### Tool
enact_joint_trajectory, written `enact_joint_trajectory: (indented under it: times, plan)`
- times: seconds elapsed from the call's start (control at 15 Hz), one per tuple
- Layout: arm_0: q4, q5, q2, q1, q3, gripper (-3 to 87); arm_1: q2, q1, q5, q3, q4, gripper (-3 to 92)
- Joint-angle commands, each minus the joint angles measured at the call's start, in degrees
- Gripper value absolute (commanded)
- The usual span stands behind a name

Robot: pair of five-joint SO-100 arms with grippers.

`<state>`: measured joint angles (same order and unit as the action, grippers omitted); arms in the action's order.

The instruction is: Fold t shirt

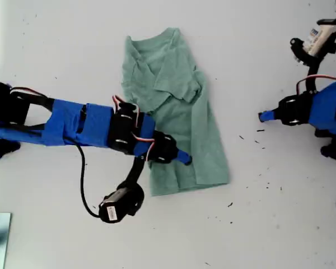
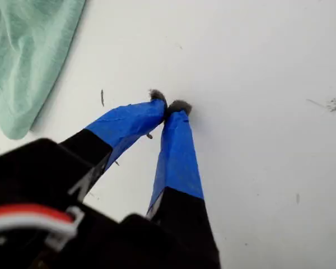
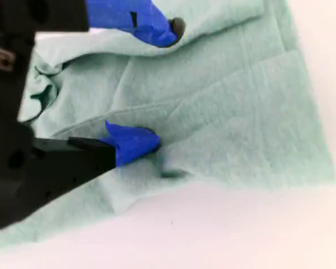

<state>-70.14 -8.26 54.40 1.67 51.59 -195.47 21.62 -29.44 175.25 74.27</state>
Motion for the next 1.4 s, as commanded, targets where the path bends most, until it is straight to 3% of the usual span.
enact_joint_trajectory:
  times: [0.0, 0.13, 0.2, 0.4, 0.67, 0.8, 1.0, 1.2, 1.27, 1.33]
  plan:
    - [-8.53, 0.44, 19.78, 2.9, 2.55, 26.7, -0.97, -0.7, 0.62, 2.55, 0.09, 2.5]
    - [-10.46, -0.09, 39.55, 5.01, 15.73, 26.7, -0.97, -0.62, 0.62, 2.55, 0.09, 2.5]
    - [-7.82, 0.35, 51.68, 6.33, 29.36, 26.4, -0.97, -0.62, 0.62, 2.55, 0.09, 2.5]
    - [7.65, 0.44, 88.95, 10.37, 75.85, 22.2, -1.05, -0.53, 0.53, 2.64, 0.09, 2.5]
    - [16.7, 10.81, 106.96, 4.39, 111.01, 21.8, -1.05, -0.35, 0.7, 2.64, 0.09, 2.5]
    - [14.94, 12.13, 124.45, 7.12, 124.37, 18.6, -1.05, -0.35, 0.79, 2.64, 0.18, 2.5]
    - [15.64, 12.13, 129.11, 8.79, 128.41, 12.3, -1.05, -0.35, 0.88, 2.64, 0.26, 2.5]
    - [14.41, 13.62, 102.83, 4.22, 107.05, 10.4, -1.14, -7.56, 6.86, -2.72, -2.02, 2.3]
    - [12.22, 14.33, 90.7, 0.09, 93.25, 13.1, 4.75, -11.51, 11.07, -12.13, -2.55, 11.3]
    - [9.93, 14.33, 79.1, -3.25, 79.8, 21.6, 17.4, -15.38, 14.06, -25.05, -2.64, 22.5]
